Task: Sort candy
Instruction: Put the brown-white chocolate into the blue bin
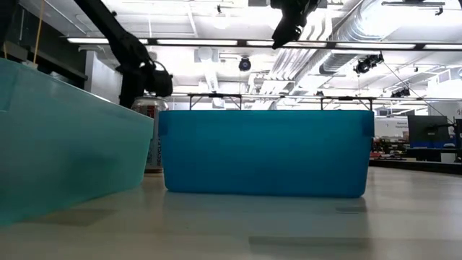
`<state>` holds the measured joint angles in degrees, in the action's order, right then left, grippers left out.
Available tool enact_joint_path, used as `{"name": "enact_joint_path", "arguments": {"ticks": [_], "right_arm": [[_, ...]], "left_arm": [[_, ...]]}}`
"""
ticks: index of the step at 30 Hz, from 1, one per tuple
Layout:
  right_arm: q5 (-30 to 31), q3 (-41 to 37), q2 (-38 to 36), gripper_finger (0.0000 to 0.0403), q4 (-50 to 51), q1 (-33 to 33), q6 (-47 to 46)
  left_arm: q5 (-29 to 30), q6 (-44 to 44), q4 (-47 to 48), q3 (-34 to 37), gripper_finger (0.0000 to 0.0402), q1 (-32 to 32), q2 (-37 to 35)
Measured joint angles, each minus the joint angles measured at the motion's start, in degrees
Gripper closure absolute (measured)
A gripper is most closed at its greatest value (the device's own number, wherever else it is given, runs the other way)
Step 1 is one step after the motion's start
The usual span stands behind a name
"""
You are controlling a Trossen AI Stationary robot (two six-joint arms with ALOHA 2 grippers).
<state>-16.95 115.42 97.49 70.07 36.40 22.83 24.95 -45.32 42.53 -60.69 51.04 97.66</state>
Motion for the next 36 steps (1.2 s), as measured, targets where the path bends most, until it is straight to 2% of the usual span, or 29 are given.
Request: {"name": "enact_joint_path", "arguments": {"ticks": [8, 12, 20, 25, 30, 36], "right_arm": [[0.02, 0.0, 0.02, 0.0151, -0.08, 0.0, -0.77], [0.02, 0.0, 0.02, 0.0151, -0.09, 0.0, -1.32], [0.09, 0.0, 0.02, 0.0151, -0.29, 0.0, -1.34], [0.17, 0.0, 0.04, 0.0151, -0.72, 0.0, -1.34], [0.15, 0.0, 0.04, 0.0151, -0.92, 0.0, -1.34], [0.13, 0.0, 0.07, 0.0151, -0.92, 0.0, -1.81]], "left_arm": [[-3.92, -8.41, -5.58, 0.0, 0.0173, 3.87, 3.6], [-5.2, -9.76, -8.08, 0.0, 0.0173, 4.99, 3.77], [-5.31, -16.81, -3.72, 0.16, 0.0179, 5.05, 3.77], [-7.74, -20.07, -9.29, 4.9, 0.0188, 4.68, 3.31], [-5.06, -21.35, -11.04, 4.75, 0.0191, 4.23, 3.33], [-5.13, -21.65, -10.58, 4.76, 0.0191, 4.44, 3.33]]}}
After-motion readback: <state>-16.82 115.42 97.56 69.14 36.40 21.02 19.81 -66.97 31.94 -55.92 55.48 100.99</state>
